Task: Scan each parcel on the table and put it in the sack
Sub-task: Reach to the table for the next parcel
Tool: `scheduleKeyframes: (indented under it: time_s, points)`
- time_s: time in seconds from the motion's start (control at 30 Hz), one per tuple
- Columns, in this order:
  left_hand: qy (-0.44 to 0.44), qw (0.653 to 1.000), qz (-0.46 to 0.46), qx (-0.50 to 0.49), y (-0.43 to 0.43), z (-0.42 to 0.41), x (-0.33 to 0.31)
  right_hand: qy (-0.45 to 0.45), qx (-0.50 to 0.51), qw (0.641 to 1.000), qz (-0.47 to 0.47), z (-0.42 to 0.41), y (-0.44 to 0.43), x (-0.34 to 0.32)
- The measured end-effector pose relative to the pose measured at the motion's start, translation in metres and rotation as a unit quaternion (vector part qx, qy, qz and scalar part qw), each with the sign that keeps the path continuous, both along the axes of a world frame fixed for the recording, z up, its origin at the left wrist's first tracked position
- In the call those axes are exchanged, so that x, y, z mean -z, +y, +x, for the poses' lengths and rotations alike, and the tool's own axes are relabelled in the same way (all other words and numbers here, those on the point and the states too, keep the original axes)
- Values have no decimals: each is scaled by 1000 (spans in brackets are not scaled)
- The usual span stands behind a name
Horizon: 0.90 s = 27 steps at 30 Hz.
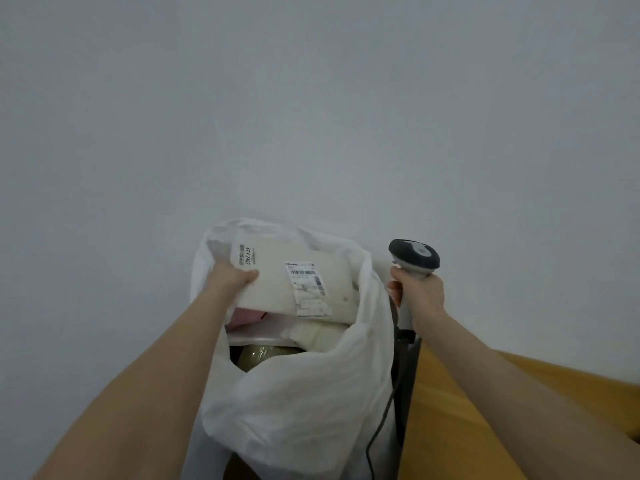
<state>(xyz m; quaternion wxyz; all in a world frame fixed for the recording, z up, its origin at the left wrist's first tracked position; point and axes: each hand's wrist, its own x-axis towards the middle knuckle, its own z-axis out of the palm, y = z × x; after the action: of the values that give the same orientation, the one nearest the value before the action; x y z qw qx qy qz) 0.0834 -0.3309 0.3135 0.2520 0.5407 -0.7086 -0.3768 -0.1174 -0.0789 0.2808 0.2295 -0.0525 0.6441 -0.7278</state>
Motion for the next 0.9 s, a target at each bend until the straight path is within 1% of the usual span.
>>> scheduleKeyframes:
  time_s: [0.07, 0.13, 0.2, 0.23, 0.3, 0.4, 0.47, 0.57, 0.73, 0.9]
  points:
    - [-130, 990, -43, 33, 0, -15, 13, 0, 6, 1000, 16, -4, -2, 6]
    - [-240, 966, -90, 43, 3, -29, 21, -9, 13, 1000, 23, -8, -3, 12]
    - [-300, 943, -134, 55, 7, -42, 23, -29, 24, 999, 24, -10, -3, 18]
    - [-310, 934, -162, 69, 9, -51, 22, -40, 30, 999, 21, -10, -1, 20]
    - [-288, 928, -208, 114, 17, -75, 16, -70, 46, 996, 8, -10, 4, 25]
    - [-217, 926, -241, 194, 45, -121, 7, -133, 77, 988, -23, -11, 24, 28]
    - [-193, 912, -263, 250, 75, -153, 5, -165, 92, 981, -40, -12, 45, 29]
    - [-165, 888, -279, 327, 134, -194, 6, -187, 108, 976, -39, -14, 88, 33]
    - [-166, 837, -267, 448, 248, -232, 31, -192, 153, 969, -28, -16, 177, 45]
    - [-191, 801, -237, 516, 374, -250, 67, -194, 248, 949, 9, -16, 293, 62]
